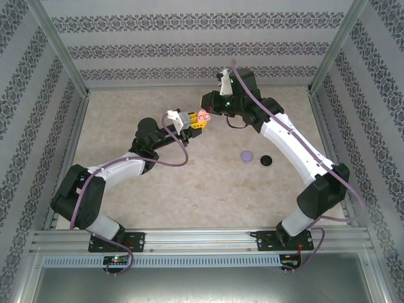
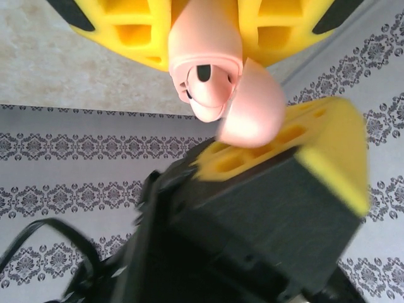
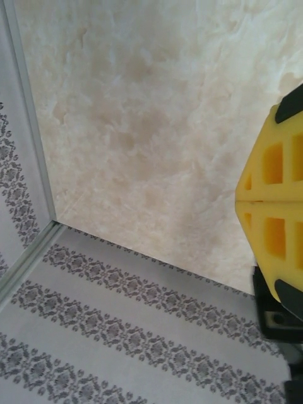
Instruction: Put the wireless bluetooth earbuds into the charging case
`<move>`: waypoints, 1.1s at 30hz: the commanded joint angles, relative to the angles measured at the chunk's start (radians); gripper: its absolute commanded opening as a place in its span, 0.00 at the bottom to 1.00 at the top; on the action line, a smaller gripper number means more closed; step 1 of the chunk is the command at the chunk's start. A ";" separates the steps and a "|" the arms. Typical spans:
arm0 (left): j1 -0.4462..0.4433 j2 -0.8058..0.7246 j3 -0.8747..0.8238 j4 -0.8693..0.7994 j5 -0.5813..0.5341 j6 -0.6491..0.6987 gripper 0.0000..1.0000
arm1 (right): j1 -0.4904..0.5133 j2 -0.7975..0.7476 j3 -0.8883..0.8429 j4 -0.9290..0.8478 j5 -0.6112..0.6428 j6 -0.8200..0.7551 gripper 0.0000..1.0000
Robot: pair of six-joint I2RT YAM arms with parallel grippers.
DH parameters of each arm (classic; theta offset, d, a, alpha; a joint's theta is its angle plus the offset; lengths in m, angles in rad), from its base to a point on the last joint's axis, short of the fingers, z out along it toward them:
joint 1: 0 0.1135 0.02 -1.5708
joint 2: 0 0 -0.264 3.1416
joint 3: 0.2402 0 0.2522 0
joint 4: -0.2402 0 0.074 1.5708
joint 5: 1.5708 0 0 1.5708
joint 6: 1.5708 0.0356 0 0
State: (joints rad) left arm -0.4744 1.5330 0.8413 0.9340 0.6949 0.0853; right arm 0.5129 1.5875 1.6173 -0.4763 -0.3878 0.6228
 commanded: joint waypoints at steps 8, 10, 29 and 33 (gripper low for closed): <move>-0.015 0.096 0.045 -0.063 -0.087 -0.260 0.00 | -0.125 -0.366 -0.364 -0.025 0.165 0.081 0.07; -0.021 0.154 0.063 -0.131 -0.092 -0.426 0.00 | -0.157 -0.397 -0.431 -0.019 0.220 0.079 0.09; -0.128 0.554 0.323 -0.692 -0.184 -0.905 0.26 | -0.277 -0.419 -0.604 -0.022 0.276 0.009 0.30; -0.124 0.534 0.363 -0.872 -0.241 -0.866 0.97 | -0.289 -0.424 -0.579 -0.043 0.272 0.004 0.46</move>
State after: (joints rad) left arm -0.6071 2.0697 1.1873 0.2760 0.5442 -0.7944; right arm 0.2371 1.1751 1.0054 -0.4999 -0.1207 0.6434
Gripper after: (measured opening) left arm 0.654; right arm 0.429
